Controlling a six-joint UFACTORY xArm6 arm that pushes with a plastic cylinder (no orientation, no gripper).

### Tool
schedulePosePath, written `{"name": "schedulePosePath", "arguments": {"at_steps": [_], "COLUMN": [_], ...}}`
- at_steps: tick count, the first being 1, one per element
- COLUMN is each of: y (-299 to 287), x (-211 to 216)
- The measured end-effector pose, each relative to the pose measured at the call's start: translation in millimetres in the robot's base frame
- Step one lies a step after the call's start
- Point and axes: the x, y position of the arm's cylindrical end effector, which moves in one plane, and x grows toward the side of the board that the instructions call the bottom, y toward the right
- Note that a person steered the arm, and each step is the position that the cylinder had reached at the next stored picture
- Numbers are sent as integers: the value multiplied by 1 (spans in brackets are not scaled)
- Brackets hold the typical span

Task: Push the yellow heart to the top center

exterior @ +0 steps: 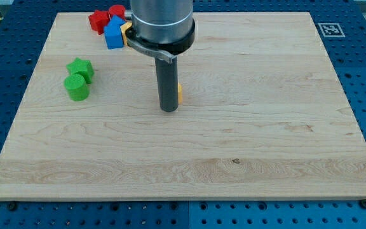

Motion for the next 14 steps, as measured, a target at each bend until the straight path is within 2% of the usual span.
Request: {"name": "schedulePosePath", "arguments": {"at_steps": [8, 11, 14], "y": [45, 45, 53], "x": [-169, -174, -201]}}
